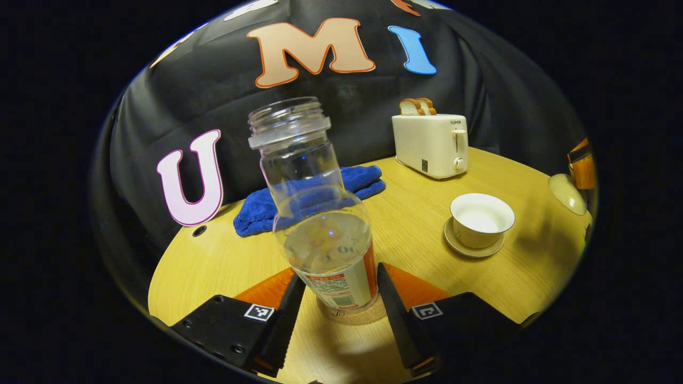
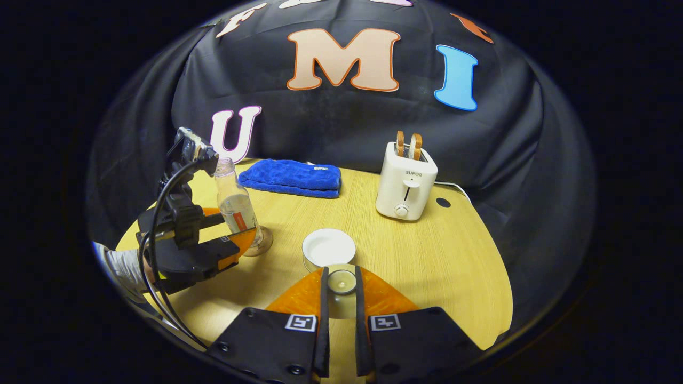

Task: Open the teacup lid with one hand, grasp the water bottle and pour water into the teacup with the other hand; after pouring, place the water bottle on the coaster and then close the teacup lid.

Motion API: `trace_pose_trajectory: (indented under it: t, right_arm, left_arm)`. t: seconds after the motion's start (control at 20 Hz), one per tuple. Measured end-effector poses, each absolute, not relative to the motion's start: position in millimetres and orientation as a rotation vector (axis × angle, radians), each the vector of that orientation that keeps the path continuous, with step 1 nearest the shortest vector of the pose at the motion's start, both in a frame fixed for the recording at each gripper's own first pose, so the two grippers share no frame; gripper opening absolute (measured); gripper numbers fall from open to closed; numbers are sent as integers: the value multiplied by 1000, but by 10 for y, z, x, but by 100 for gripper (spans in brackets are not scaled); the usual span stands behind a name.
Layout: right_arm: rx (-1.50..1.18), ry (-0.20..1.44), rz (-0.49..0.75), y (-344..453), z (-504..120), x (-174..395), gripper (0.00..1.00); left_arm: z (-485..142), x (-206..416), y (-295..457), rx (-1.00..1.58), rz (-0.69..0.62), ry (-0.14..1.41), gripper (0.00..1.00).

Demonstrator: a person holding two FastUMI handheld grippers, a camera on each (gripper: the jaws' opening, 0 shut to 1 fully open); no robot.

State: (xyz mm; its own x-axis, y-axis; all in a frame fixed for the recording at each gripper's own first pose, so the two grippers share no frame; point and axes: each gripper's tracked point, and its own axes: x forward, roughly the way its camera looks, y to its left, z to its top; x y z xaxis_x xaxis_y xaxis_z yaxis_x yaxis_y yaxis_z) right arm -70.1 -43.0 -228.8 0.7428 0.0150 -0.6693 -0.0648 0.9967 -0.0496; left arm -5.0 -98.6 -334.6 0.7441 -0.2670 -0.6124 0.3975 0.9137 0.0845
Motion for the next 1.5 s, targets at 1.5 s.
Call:
trace_pose_trajectory:
  t: [1.5]
  right_arm:
    - [6, 720, 80, -190, -2982, 269, 23]
  left_arm:
    - [-2130, -464, 103, 253, -134, 520, 96]
